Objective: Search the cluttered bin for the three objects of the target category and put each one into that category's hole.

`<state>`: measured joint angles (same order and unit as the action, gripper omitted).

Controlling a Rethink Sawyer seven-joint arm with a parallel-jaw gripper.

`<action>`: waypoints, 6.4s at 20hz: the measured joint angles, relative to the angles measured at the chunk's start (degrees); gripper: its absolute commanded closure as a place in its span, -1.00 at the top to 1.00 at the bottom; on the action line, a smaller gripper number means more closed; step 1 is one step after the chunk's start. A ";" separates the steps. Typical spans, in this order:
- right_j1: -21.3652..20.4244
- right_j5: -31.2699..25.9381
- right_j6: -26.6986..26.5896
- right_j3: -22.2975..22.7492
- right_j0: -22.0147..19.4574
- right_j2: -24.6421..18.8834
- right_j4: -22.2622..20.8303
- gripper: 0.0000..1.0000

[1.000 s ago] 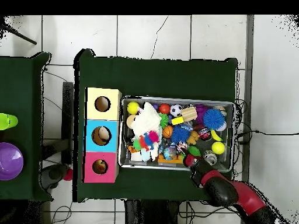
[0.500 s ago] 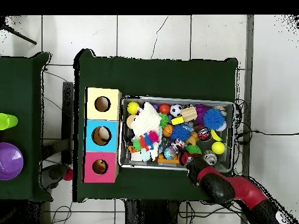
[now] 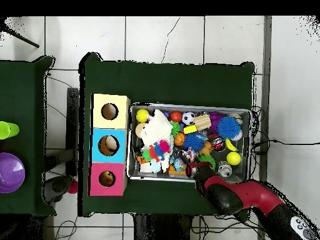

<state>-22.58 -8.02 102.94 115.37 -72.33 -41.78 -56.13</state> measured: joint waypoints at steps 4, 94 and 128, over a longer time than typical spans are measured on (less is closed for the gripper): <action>-1.82 0.01 0.00 0.00 1.77 0.53 -1.67 1.00; -15.39 -9.90 -0.02 -0.36 6.00 3.32 -5.30 1.00; -12.58 -0.08 -0.02 -6.64 13.80 16.25 -7.93 1.00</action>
<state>-35.17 -8.10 102.91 108.73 -58.53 -25.53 -64.07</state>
